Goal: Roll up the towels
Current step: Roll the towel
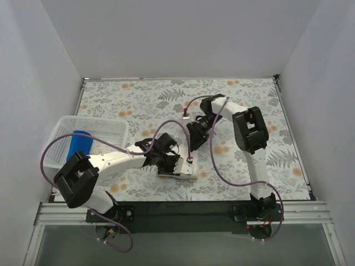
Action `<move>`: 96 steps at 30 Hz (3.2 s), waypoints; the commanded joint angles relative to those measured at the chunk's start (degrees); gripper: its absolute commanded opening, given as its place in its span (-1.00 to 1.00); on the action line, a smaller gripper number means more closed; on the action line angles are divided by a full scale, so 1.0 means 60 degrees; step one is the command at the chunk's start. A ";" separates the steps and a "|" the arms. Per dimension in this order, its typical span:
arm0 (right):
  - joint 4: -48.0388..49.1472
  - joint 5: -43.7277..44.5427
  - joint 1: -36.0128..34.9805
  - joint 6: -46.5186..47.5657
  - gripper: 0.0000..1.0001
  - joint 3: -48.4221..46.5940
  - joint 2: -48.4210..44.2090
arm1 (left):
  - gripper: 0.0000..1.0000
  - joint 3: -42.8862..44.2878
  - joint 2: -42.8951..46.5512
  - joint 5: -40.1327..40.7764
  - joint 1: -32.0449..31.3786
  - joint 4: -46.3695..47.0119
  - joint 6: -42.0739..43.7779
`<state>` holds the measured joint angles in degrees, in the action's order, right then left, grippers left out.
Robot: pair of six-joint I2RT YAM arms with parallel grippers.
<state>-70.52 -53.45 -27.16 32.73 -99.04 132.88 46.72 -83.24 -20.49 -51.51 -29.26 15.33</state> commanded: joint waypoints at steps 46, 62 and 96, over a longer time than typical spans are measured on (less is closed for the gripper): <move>1.1240 0.9333 -0.5552 0.1561 0.27 0.8568 -0.7206 | -0.61 0.8883 -0.9784 -0.5960 0.4791 -0.8410 0.3245; 0.9956 0.7270 -0.5099 0.1225 -0.97 0.8495 -0.6546 | 0.04 0.8634 -0.8467 -0.6252 0.5228 -0.7708 0.2677; 0.3859 -0.0290 -0.1231 0.0082 -0.97 0.3002 -0.0907 | 0.38 0.0804 0.2417 -0.0293 0.2406 -0.0299 0.1737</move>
<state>-40.34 -57.52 -33.89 31.42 -82.37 122.32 58.43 -70.35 -32.73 -32.71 -37.28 22.20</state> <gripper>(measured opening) 0.127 0.687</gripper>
